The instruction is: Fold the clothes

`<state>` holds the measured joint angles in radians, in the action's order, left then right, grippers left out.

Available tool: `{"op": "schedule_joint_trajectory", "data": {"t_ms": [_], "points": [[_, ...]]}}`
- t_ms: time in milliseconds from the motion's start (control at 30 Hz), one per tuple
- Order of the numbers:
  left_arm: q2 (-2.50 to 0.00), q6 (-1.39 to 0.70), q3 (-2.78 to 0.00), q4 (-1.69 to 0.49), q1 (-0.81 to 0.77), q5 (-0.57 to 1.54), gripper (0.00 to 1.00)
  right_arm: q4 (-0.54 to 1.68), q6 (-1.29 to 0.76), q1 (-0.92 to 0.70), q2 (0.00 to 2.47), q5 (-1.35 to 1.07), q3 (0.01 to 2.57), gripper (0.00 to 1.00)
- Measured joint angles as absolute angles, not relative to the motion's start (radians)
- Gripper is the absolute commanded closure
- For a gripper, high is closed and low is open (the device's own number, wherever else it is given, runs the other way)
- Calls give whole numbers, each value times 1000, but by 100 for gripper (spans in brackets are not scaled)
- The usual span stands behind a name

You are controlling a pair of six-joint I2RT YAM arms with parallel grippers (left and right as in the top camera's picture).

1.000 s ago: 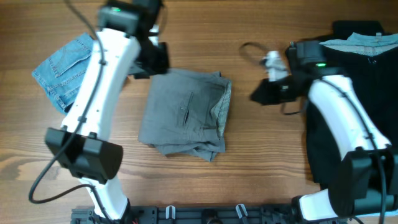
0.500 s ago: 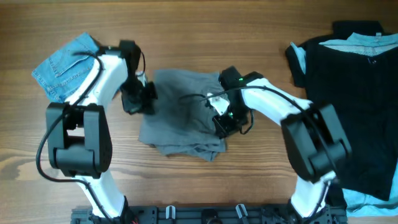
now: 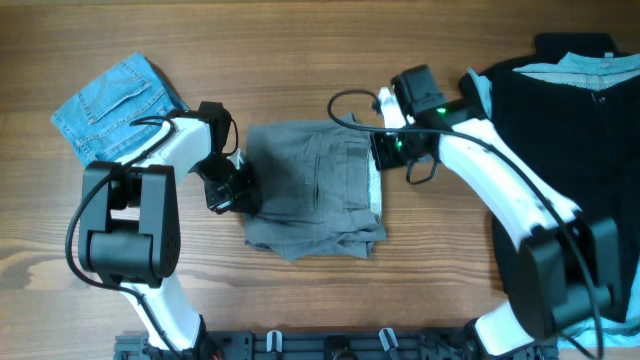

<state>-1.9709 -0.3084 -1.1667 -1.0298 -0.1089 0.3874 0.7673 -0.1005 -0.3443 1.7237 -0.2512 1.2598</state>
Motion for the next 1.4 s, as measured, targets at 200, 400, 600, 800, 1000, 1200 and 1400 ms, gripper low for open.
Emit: {"op": "schedule_joint_trajectory", "data": {"t_ms": [200,400,600,800,1000,1200,1400], "points": [[-1963,-300,-1171,-1012,-113,438,74,661,32,-345,1822,-396,1264,96],[-1964,-300,-1306,-1021,-110,423,86,796,-45,-336,2011,-362,1276,96],[-1964,-298,-1379,-801,-112,421,93,935,-189,-316,1991,-197,1276,96],[-1987,-298,-1337,-562,-164,409,96,724,-80,-302,1816,-273,1269,96],[-2064,-298,-1326,-533,-170,388,96,584,2,-321,1847,-386,1266,96],[-2067,-298,-1333,-512,-150,364,96,680,-241,-285,1997,-196,1282,96],[-2064,-300,-1486,-720,-114,364,80,756,-284,-152,1987,-202,1276,96]]}}
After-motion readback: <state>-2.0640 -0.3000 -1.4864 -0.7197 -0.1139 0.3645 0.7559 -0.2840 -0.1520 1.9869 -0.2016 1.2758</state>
